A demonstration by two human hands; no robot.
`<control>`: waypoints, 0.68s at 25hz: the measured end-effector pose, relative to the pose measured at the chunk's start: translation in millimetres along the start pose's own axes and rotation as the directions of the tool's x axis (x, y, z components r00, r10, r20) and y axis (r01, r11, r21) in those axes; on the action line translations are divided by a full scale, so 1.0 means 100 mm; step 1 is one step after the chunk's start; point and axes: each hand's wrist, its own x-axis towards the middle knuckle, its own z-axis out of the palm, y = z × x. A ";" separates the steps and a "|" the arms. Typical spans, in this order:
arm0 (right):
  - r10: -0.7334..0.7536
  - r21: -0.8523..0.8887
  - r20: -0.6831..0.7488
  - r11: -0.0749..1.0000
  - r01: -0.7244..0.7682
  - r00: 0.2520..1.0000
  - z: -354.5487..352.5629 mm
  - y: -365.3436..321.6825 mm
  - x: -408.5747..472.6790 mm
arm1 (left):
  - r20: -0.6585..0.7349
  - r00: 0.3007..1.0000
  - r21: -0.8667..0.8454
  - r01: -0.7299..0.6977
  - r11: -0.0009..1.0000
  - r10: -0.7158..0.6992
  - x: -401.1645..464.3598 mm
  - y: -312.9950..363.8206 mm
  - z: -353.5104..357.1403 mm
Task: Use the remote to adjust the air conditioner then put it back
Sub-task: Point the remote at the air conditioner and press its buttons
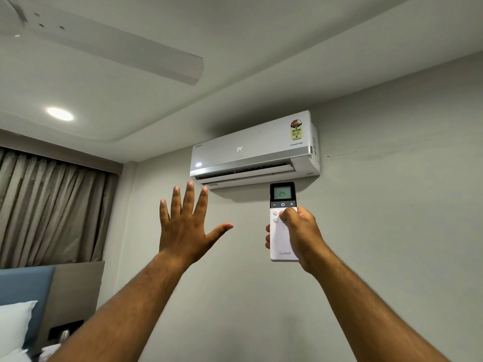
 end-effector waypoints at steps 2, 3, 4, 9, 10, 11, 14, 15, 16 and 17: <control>0.001 0.004 0.001 1.000 -0.001 1.000 0.01 0.00 0.00 | 0.004 1.000 -0.004 0.002 1.000 -0.002 0.00 0.00 0.00; 0.000 0.003 0.000 1.000 0.000 1.000 0.01 0.00 0.00 | 0.004 1.000 -0.006 0.002 1.000 -0.002 0.00 0.00 0.00; -0.001 0.001 -0.001 1.000 0.001 1.000 0.02 0.00 0.00 | 0.004 1.000 -0.008 0.000 1.000 0.000 -0.01 -0.01 -0.01; -0.010 0.000 -0.006 1.000 0.010 1.000 0.03 -0.01 -0.01 | 0.003 1.000 -0.025 -0.011 1.000 0.011 -0.02 -0.02 -0.02; -0.012 0.003 -0.006 1.000 0.012 1.000 0.03 -0.01 0.00 | 0.004 1.000 -0.027 -0.011 1.000 0.011 -0.02 -0.02 -0.02; -0.015 0.009 -0.003 1.000 0.015 1.000 0.03 -0.01 0.00 | 0.004 1.000 -0.029 -0.011 1.000 0.011 -0.01 -0.02 -0.02; -0.019 0.029 0.007 0.999 0.019 1.000 0.04 -0.02 -0.01 | 0.007 1.000 -0.023 -0.011 1.000 0.011 0.00 -0.03 -0.03; -0.020 0.033 0.010 0.999 0.020 1.000 0.04 -0.03 -0.01 | 0.007 1.000 -0.023 -0.011 1.000 0.011 -0.01 -0.03 -0.02; -0.021 0.036 0.014 0.999 0.021 1.000 0.05 -0.03 -0.02 | 0.007 1.000 -0.025 -0.011 1.000 0.011 -0.01 -0.03 -0.02; -0.022 0.041 0.017 0.999 0.021 1.000 0.05 -0.03 -0.03 | 0.006 1.000 -0.025 -0.013 1.000 0.013 -0.02 -0.03 -0.02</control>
